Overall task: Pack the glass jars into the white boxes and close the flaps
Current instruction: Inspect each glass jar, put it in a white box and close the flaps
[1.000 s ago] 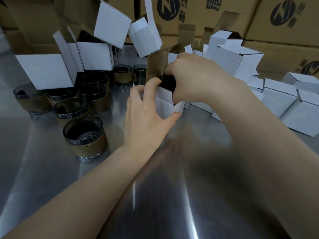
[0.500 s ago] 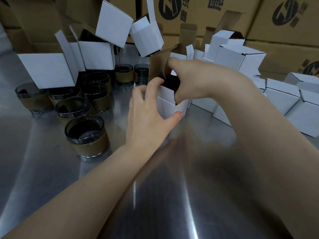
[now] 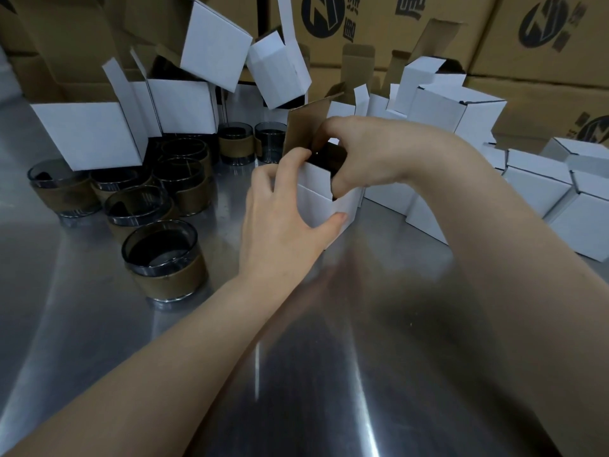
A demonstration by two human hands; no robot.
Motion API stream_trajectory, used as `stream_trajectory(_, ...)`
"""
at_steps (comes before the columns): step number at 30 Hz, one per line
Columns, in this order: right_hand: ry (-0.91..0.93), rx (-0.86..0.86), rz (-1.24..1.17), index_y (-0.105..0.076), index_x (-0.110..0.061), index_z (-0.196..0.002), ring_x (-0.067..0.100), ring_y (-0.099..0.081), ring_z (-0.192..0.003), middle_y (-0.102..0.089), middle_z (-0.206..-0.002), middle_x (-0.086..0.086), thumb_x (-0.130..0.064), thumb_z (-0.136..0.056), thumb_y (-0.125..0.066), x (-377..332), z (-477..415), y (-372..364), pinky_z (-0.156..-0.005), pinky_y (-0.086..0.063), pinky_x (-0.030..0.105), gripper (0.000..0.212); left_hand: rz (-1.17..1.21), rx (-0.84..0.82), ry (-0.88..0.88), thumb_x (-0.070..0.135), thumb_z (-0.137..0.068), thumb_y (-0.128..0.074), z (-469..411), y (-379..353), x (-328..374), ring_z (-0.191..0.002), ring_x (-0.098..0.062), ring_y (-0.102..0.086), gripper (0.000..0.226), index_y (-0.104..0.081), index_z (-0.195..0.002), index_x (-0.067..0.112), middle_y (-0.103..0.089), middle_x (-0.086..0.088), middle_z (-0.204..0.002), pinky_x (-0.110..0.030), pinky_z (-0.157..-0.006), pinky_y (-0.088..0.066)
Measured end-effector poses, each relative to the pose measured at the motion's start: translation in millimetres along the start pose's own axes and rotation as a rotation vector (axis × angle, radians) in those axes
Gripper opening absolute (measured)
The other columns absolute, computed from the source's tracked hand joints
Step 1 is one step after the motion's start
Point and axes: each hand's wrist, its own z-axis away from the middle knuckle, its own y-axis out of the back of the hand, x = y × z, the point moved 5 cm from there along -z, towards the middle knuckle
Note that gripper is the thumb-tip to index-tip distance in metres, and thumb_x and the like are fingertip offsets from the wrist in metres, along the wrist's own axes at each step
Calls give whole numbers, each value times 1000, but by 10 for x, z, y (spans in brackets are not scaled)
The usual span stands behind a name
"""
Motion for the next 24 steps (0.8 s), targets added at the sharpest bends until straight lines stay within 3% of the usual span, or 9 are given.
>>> stream_trajectory(6, 54, 39, -247, -52, -25, -127, 16, -58, -100, -53, -114, -5, -26, -76, -79, 69, 31, 109, -82, -55, 33, 58, 124, -38, 95, 28, -81, -73, -22, 7, -59, -130, -9, -36, 83, -27, -149, 42, -33, 5, -139, -20, -97, -29)
stream_trajectory(10, 36, 73, -362, -64, -24, -119, 5, -63, -84, -65, -102, -8, -16, -89, -65, 133, 27, 157, -67, -52, 21, 31, 316, -107, 189, 13, -88, -62, -43, 14, -60, -138, -7, -26, 75, -29, -149, 42, -27, 5, -146, -19, -105, -21)
stream_trajectory(13, 22, 107, -398, -72, -25, -97, 12, -70, -84, -71, -97, -4, -10, -91, -61, 154, 3, 137, -82, -56, 32, 20, 495, -122, 300, 27, -100, -49, -62, 2, -70, -140, -5, -21, 46, -40, -143, 42, -20, 7, -153, -14, -103, -21)
stream_trajectory(15, 16, 101, -407, -71, -27, -93, 13, -71, -84, -71, -96, -5, -11, -90, -63, 164, -17, 120, -85, -55, 31, 18, 509, -105, 322, 31, -103, -41, -76, 1, -85, -140, -3, -23, 37, -47, -139, 40, -21, 8, -154, -17, -106, -20)
stream_trajectory(20, 29, 54, -407, -72, -24, -96, 8, -69, -80, -73, -95, -5, -16, -89, -67, 201, -13, 101, -80, -53, 26, 12, 642, 0, 313, 14, -99, -50, -111, 41, -93, -112, 12, -48, 27, -60, -112, 35, -47, 5, -135, -8, -94, -40)
stream_trajectory(22, 49, 33, -370, -72, -24, -97, 8, -70, -85, -73, -97, -5, -16, -89, -65, 168, 3, 87, -88, -53, 28, 13, 691, 64, 304, 3, -93, -54, -119, 67, -108, -100, 10, -57, 27, -53, -105, 28, -57, 5, -116, -12, -84, -48)
stream_trajectory(24, 76, 31, -283, -71, -26, -97, 10, -69, -92, -72, -100, -7, -18, -90, -63, 105, 12, 77, -93, -53, 33, 13, 758, 118, 314, -5, -89, -55, -135, 89, -139, -104, 0, -61, 38, -42, -103, 27, -60, 3, -116, -15, -81, -51)
